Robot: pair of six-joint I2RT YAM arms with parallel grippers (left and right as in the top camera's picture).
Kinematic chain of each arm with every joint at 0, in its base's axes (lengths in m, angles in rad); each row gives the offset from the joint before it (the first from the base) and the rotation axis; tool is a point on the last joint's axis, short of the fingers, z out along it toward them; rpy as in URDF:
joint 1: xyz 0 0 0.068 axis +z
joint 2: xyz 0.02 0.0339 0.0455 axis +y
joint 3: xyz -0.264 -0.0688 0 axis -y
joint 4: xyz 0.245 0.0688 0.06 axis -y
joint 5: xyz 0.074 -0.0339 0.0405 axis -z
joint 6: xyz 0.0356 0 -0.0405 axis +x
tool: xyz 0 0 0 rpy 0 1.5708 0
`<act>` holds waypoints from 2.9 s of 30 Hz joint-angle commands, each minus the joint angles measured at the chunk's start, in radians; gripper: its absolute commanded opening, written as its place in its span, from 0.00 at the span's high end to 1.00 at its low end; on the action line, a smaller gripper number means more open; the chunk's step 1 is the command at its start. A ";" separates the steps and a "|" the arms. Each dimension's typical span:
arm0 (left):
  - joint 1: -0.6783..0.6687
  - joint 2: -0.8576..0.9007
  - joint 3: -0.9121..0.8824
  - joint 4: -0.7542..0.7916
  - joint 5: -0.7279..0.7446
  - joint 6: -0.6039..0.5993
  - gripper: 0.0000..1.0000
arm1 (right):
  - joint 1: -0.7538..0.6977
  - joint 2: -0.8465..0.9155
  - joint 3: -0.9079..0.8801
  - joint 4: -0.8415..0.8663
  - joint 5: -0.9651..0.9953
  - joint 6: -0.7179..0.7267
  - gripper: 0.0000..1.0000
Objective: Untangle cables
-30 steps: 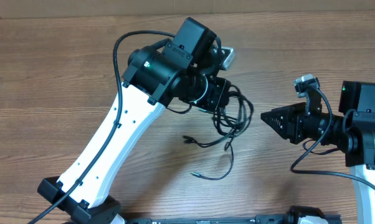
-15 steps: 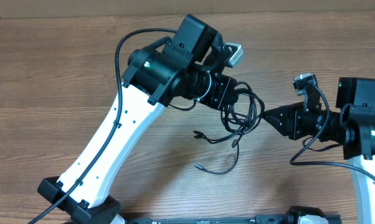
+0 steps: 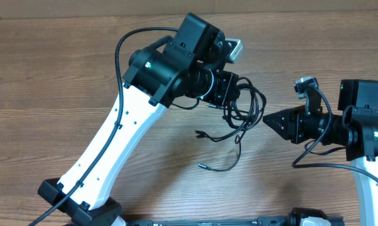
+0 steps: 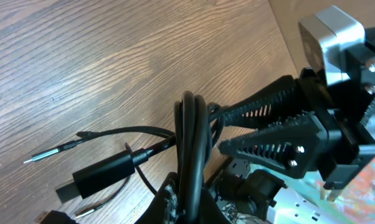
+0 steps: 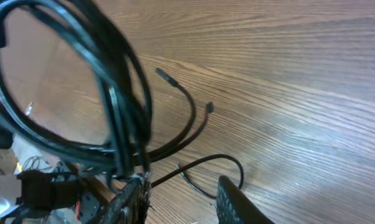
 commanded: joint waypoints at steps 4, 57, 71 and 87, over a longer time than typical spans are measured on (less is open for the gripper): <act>-0.021 -0.032 0.015 0.007 0.028 -0.017 0.96 | 0.000 -0.003 0.000 0.014 -0.037 -0.025 0.66; -0.172 -0.032 0.015 -0.160 0.132 0.306 0.96 | 0.000 0.015 0.000 0.124 0.087 0.081 0.64; -0.170 -0.032 0.015 -0.182 0.058 0.331 0.96 | 0.000 0.061 0.000 0.100 0.076 0.099 0.65; -0.049 -0.032 0.015 -0.212 0.215 0.528 0.96 | 0.000 -0.033 0.000 -0.042 -0.389 -0.429 0.60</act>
